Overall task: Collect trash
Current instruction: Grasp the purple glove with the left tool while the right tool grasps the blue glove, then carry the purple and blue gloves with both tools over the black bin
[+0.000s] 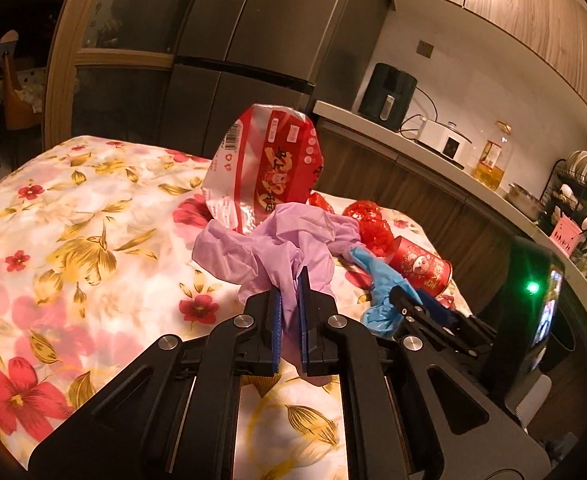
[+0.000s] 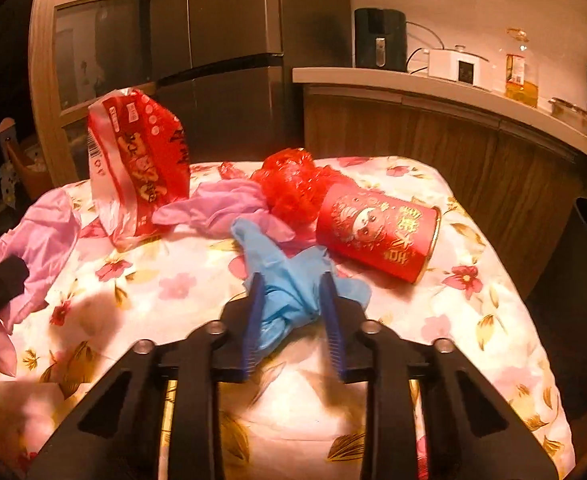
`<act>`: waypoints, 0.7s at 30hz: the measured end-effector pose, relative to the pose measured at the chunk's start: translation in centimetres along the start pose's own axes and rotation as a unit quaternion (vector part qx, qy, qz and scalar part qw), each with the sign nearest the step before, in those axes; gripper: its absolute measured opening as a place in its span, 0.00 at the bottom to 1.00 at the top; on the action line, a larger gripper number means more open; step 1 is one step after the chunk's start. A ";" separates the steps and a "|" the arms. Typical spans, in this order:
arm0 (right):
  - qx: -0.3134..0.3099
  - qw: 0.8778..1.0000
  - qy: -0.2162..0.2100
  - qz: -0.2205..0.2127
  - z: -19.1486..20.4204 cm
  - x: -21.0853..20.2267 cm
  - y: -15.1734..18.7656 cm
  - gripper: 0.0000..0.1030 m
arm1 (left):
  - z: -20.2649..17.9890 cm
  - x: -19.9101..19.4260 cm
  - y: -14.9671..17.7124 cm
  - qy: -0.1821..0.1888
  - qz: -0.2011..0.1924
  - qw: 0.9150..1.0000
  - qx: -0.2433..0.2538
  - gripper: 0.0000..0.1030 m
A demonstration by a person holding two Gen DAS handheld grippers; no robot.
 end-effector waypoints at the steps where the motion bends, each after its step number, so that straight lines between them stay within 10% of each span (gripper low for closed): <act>1: 0.002 1.000 -0.002 0.001 0.0 0.0 0.0 0.23 | 0.0 -0.2 -0.1 -0.001 -0.001 1.000 0.001 0.06; 21: 0.022 0.998 -0.033 -0.049 -0.3 -8.0 0.2 0.07 | -0.7 -3.8 0.2 -0.007 -0.019 1.000 0.015 0.06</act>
Point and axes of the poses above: each gripper's, at about its wrist camera, not at the fingertips, and x roughly the way its jaws point, z to its left, y to its underside, the point moved 9 cm from there along x, roughly the way its jaws point, and after that the axes turned 11 degrees about -y, right-handed, at the moved point
